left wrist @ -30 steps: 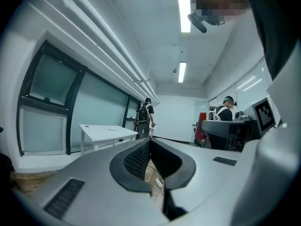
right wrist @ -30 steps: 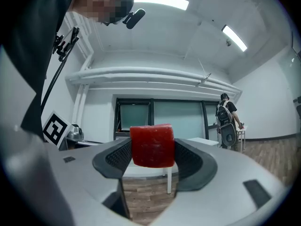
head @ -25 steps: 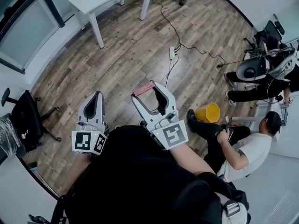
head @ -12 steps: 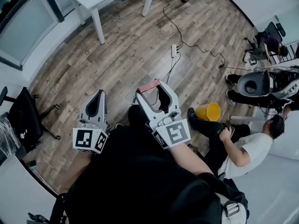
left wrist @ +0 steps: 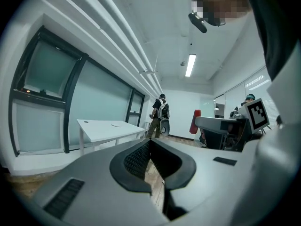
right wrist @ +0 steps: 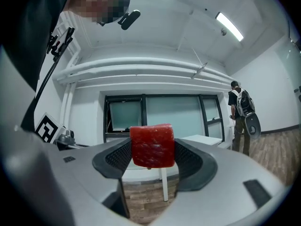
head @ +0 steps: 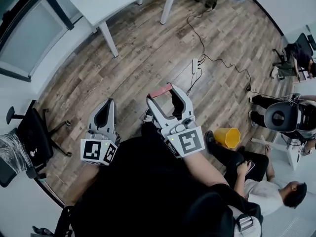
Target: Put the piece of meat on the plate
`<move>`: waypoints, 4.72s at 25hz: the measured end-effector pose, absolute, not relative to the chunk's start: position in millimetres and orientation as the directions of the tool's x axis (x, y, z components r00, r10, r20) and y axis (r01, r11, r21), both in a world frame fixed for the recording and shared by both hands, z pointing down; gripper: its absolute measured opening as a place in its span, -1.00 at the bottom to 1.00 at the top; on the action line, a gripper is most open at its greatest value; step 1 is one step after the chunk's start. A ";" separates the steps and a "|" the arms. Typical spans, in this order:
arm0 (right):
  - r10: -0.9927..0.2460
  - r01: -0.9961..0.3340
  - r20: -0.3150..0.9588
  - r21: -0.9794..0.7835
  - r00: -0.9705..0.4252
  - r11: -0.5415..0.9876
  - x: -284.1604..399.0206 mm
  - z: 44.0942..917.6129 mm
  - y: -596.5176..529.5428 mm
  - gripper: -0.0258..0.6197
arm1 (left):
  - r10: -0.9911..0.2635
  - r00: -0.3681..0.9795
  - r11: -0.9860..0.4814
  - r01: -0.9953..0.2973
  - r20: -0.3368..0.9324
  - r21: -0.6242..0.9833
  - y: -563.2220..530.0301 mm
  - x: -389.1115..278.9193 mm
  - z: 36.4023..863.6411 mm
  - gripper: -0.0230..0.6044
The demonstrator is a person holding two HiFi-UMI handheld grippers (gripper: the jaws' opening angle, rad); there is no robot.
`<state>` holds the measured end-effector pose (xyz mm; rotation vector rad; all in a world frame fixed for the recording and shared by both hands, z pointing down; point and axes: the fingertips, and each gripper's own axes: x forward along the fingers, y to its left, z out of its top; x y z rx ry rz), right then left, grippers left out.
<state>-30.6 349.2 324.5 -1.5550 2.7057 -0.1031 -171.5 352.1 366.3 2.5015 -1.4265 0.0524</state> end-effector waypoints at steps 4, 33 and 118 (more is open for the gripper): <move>-0.854 -0.850 -0.001 -0.086 -0.521 0.519 -8.0 321.5 293.2 -0.05 | -0.844 0.511 -0.486 -0.856 0.159 0.174 297.1 -143.7 362.7 -0.92; -0.873 -0.873 0.049 -0.086 -0.485 0.480 -11.7 329.6 67.3 -0.05 | -0.758 0.632 -0.599 -0.772 0.158 0.213 37.0 -101.1 390.1 -0.92; -0.678 -0.740 0.308 -0.173 -0.668 0.650 24.5 428.5 -553.4 -0.05 | -0.835 0.445 -0.384 -0.893 0.323 0.235 -535.8 -46.8 449.8 -0.92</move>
